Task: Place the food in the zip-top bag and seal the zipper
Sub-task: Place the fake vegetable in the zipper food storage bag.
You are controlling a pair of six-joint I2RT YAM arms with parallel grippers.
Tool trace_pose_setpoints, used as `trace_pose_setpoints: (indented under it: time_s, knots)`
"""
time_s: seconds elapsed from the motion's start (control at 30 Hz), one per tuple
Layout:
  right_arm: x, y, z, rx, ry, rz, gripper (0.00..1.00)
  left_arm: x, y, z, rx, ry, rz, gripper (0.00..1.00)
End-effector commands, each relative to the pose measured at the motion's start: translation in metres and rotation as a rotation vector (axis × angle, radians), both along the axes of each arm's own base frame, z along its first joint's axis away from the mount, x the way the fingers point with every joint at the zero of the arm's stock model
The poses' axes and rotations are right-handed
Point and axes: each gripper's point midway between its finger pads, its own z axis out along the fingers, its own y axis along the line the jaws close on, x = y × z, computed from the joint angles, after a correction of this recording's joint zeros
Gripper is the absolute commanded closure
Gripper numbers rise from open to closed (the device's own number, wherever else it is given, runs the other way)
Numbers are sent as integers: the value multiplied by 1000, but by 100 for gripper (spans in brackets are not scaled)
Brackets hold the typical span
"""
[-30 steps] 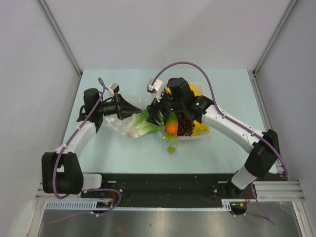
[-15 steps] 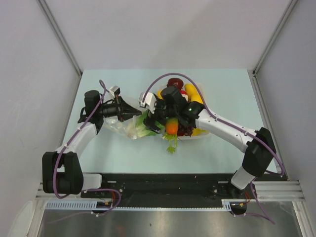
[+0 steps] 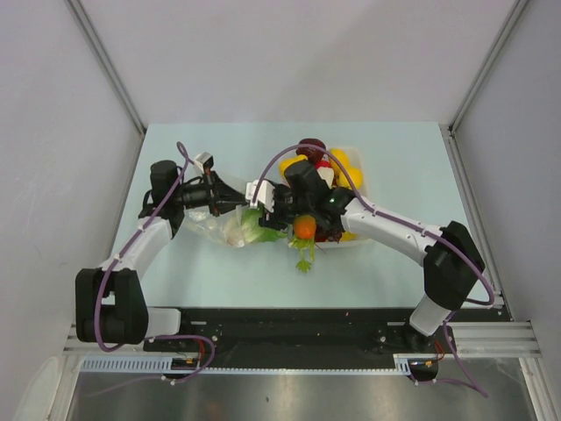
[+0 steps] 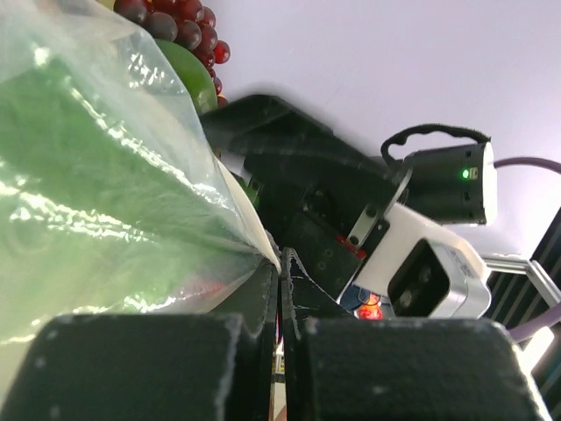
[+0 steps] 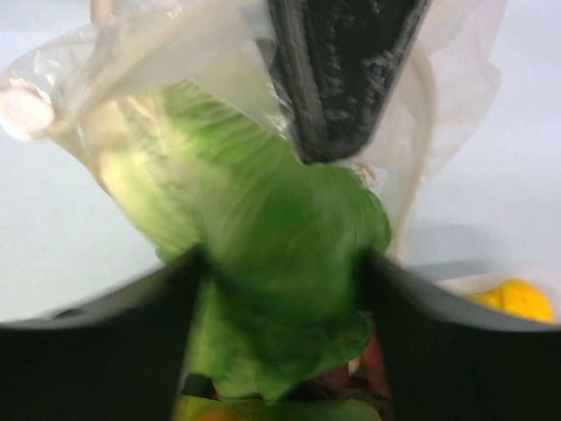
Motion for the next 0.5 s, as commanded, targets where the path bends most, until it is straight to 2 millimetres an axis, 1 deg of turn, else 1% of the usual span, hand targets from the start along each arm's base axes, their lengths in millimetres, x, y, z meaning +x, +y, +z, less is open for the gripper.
trace_pose_setpoints:
  time_s: [0.0, 0.03, 0.07, 0.1, 0.13, 0.2, 0.23, 0.27, 0.3, 0.33, 0.37, 0.4, 0.43, 0.47]
  knots:
    - [-10, 15, -5, -5, -61, 99, 50, -3, -2, 8, -16, -43, -35, 100]
    - [-12, 16, -6, -10, -67, 118, 61, -3, -2, 8, -16, -43, -36, 100]
    - [-13, 15, -9, -19, -63, 125, 82, -4, -2, 8, -16, -45, -37, 100]
    - [-13, 14, -9, -21, -63, 128, 94, -4, -2, 8, -14, -46, -37, 100]
    - [-14, 14, -6, -14, -62, 124, 100, -4, -2, 8, -12, -47, -38, 100]
    - [-15, 12, 2, 15, -40, 128, 100, -5, -1, 11, 1, -73, -43, 100]
    - [-18, 10, 12, 52, 0, 102, 100, -5, -1, 11, 9, -81, -46, 100]
    - [-11, 7, 23, 93, 11, 73, 100, -4, 0, 13, 27, -99, -46, 100]
    - [-11, 7, 32, 126, 29, 63, 100, -4, 0, 14, 34, -111, -47, 100]
    - [-4, 6, 45, 172, 32, 29, 100, -3, 0, 17, 39, -127, -48, 100]
    - [-2, 4, 55, 223, 88, -29, 100, -4, 0, 18, 43, -123, -49, 100]
    - [11, -3, 60, 251, 108, -104, 100, -3, 0, 18, 43, -118, -44, 100]
    - [16, -4, 69, 286, 125, -137, 100, -4, 0, 20, 41, -121, -42, 100]
    - [17, -6, 71, 310, 190, -176, 100, -3, 1, 21, 36, -119, -33, 100]
